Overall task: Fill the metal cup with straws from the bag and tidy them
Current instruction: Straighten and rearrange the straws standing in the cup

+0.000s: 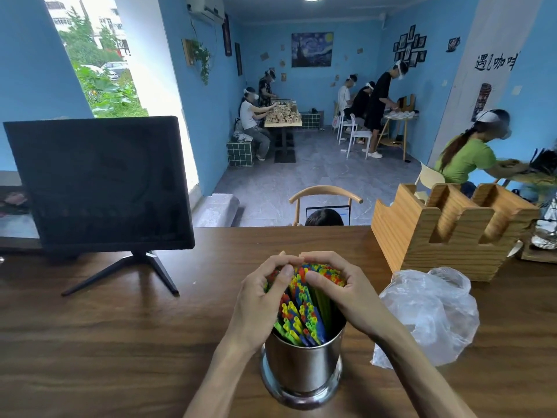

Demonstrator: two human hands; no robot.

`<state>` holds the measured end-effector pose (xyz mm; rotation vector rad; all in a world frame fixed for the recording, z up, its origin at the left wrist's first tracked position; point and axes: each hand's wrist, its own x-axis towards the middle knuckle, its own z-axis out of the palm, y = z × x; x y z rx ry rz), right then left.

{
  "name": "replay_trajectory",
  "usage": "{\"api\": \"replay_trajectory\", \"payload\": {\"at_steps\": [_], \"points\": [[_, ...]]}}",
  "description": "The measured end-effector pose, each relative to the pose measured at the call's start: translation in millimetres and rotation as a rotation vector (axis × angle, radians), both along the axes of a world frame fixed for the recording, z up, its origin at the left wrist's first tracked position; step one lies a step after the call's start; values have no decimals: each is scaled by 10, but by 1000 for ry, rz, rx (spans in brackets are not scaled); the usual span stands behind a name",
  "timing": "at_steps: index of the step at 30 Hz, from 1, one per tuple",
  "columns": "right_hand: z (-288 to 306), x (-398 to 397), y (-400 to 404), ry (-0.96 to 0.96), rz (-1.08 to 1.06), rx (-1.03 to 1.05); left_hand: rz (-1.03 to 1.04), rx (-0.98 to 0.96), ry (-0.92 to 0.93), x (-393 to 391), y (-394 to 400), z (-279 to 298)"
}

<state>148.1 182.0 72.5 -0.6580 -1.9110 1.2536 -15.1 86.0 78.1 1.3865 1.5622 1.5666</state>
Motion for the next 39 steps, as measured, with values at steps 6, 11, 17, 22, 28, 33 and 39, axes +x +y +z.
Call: {"api": "replay_trajectory", "payload": {"at_steps": [6,11,17,22,28,33,39], "points": [[-107,-5,-34,140,30,-179,-155,58,243,-36,-250,-49],[-297,49,-80,338,262,-387,-37,39,627,35,-224,-50],[-337,103,-87,436,265,-555,70,110,494,55,-157,-145],[-313,149,-69,345,216,-483,105,129,466,70,-155,-166],[-269,167,-48,278,121,-389,188,209,517,140,-188,-169],[-189,187,-84,283,1,-277,351,435,578,181,-228,-229],[-131,199,-43,229,-32,-222,320,467,558,209,-194,-255]]}}
